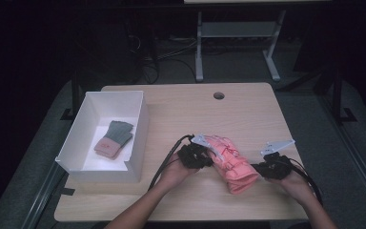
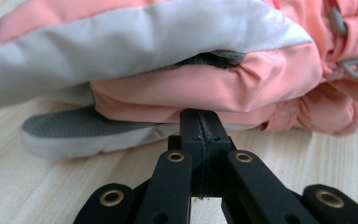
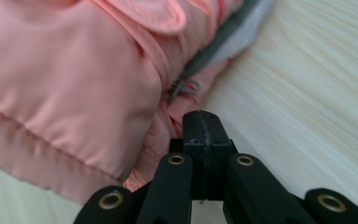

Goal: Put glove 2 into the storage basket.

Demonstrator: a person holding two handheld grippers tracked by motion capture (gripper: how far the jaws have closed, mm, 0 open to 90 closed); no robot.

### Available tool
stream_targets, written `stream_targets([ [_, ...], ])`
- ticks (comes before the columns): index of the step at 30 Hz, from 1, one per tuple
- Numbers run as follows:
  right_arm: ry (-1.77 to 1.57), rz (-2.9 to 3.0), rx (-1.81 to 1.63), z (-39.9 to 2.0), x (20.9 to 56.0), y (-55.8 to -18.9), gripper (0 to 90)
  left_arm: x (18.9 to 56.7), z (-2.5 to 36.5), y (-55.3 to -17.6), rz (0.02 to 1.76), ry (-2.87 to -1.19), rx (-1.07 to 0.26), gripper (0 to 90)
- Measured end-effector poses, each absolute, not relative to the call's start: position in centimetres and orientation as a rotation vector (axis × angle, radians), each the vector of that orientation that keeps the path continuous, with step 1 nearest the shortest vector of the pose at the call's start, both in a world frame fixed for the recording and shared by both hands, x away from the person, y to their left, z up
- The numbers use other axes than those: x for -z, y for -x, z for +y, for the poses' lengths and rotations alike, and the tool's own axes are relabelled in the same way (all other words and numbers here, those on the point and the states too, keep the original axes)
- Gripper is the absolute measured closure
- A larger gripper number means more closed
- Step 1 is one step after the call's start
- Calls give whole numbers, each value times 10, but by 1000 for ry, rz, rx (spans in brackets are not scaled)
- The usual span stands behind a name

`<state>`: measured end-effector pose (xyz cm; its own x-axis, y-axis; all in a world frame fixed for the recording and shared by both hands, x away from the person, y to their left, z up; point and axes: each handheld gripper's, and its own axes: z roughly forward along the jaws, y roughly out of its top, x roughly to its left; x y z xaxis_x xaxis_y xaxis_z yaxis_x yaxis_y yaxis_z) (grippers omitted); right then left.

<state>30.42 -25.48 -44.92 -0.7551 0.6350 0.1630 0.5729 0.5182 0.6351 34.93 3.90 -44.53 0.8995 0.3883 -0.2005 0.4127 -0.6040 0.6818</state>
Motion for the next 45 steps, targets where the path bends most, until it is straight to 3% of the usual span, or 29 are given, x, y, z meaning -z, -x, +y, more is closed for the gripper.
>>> stream_targets([
  [15, -933, 2754, -1130, -220, 449, -292, 900, 448, 52, -363, 547, -2240, 113, 898],
  [27, -837, 2808, -1196, -184, 450, -289, 900, 448, 69, -368, 553, -2279, 89, 897],
  [38, -783, 2807, -1205, -155, 450, -290, 900, 445, 89, -378, 638, -2288, 59, 897],
  [45, -802, 2767, -1230, -166, 444, -285, 900, 431, 100, -379, 728, -2267, 42, 876],
])
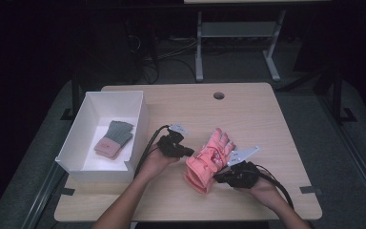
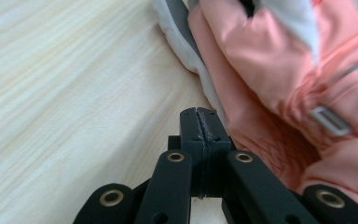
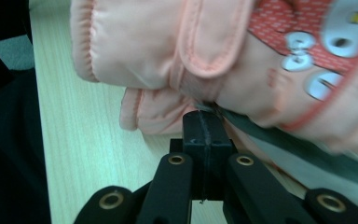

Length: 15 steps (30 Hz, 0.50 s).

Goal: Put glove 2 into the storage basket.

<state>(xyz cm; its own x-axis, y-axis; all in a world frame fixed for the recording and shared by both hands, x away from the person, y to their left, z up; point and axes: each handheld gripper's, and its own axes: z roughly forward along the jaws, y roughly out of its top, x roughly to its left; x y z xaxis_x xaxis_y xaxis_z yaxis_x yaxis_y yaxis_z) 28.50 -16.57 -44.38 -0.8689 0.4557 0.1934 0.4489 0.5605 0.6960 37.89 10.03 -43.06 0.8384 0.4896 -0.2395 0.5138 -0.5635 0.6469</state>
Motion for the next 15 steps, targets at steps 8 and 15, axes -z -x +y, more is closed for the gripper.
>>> stream_targets([
  [8, -912, 2676, -1204, -196, 437, -280, 694, 398, 105, -377, 750, -2227, 28, 620],
  [15, -960, 2607, -1201, -209, 434, -281, 591, 378, 93, -379, 664, -2215, 79, 339],
])
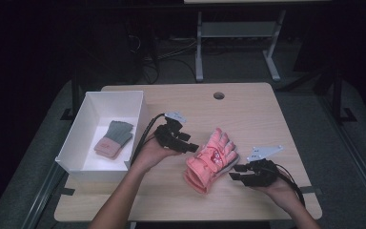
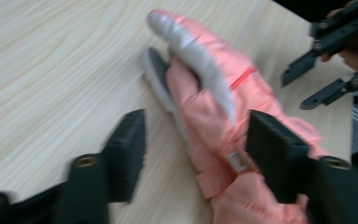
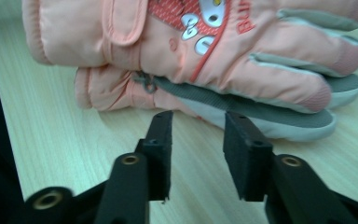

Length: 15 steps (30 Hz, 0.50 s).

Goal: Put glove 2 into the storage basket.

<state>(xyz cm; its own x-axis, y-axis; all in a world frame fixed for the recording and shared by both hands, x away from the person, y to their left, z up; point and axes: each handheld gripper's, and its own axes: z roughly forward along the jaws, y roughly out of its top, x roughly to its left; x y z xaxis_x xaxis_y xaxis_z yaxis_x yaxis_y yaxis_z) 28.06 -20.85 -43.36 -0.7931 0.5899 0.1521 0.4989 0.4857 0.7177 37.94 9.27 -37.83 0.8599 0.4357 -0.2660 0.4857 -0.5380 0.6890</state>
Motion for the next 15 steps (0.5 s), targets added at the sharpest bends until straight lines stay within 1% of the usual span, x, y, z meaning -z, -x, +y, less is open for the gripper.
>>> stream_targets([
  [2, -994, 2595, -1206, -209, 433, -278, 544, 378, 85, -382, 646, -2224, 105, 268],
  [3, -1001, 2591, -1204, -210, 434, -276, 510, 379, 81, -383, 640, -2232, 110, 251],
  [6, -998, 2578, -1190, -213, 435, -267, 494, 381, 70, -387, 620, -2239, 143, 195],
  [10, -1002, 2562, -1181, -218, 435, -262, 469, 387, 56, -391, 613, -2260, 173, 167],
  [15, -1011, 2549, -1172, -221, 437, -266, 442, 392, 44, -396, 603, -2290, 183, 156],
])
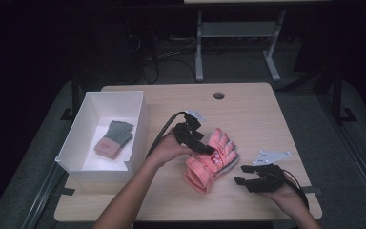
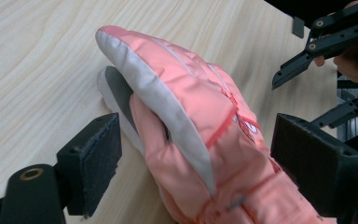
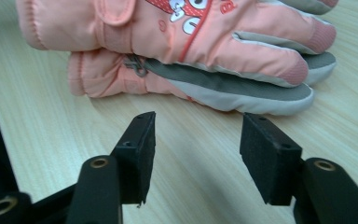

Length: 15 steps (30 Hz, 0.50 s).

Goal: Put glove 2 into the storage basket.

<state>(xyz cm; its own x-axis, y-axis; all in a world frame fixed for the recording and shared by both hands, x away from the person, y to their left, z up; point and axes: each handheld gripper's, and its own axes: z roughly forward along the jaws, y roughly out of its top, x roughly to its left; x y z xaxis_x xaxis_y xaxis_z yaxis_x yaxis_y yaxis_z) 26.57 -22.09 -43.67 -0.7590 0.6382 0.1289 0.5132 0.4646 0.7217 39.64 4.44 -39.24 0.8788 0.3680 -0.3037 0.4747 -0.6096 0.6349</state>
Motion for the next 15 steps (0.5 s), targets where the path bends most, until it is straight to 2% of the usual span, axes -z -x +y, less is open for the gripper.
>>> stream_targets([
  [9, -1020, 2538, -1159, -222, 437, -266, 391, 417, 28, -401, 634, -2359, 205, 139],
  [15, -1010, 2533, -1154, -223, 437, -266, 372, 438, 23, -399, 675, -2376, 288, 125],
])
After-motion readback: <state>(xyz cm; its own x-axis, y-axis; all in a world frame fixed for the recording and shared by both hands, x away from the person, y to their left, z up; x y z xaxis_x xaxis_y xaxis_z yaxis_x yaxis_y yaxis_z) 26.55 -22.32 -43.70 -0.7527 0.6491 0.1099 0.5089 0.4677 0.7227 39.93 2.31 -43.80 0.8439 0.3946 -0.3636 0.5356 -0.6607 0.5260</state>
